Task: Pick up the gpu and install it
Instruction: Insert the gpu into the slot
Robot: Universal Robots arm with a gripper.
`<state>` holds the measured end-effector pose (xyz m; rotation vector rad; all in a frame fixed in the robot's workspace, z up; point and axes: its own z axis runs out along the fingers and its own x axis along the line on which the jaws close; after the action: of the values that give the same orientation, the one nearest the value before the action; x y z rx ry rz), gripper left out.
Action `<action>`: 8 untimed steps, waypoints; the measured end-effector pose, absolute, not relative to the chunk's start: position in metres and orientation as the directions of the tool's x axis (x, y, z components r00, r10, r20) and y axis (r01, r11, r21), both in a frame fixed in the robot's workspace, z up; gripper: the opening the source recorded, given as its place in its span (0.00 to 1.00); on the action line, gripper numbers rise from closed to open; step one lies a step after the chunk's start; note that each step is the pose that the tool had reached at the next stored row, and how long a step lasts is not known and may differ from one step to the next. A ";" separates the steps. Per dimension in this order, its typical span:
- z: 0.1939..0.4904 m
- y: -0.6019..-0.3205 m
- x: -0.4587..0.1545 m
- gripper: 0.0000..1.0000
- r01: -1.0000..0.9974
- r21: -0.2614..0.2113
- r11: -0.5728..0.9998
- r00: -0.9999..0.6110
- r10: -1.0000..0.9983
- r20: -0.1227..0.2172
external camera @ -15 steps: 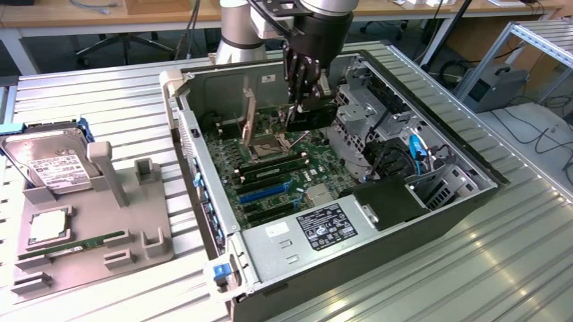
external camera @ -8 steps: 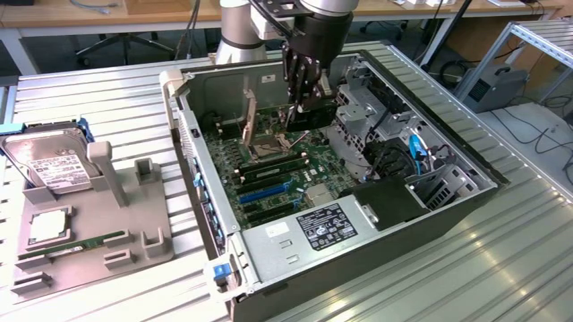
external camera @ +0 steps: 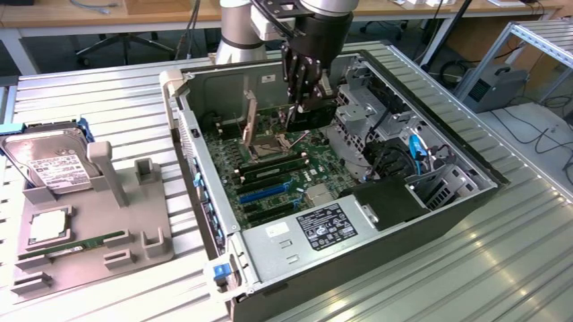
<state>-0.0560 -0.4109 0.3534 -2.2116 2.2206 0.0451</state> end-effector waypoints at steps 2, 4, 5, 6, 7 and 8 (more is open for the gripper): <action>0.353 -0.411 -0.056 0.27 -1.000 0.015 -0.004 0.004 -1.000 -0.025; 0.353 -0.411 -0.056 0.27 -1.000 0.015 -0.010 0.009 -1.000 -0.025; 0.353 -0.411 -0.056 0.27 -1.000 0.015 -0.012 0.012 -1.000 -0.025; 0.353 -0.411 -0.056 0.27 -1.000 0.015 -0.016 0.015 -1.000 -0.025; 0.353 -0.411 -0.056 0.27 -1.000 0.015 -0.019 0.018 -1.000 -0.025; 0.353 -0.411 -0.056 0.27 -1.000 0.015 -0.021 0.021 -0.999 -0.025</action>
<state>-0.0560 -0.4109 0.3531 -2.2396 2.1928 0.0453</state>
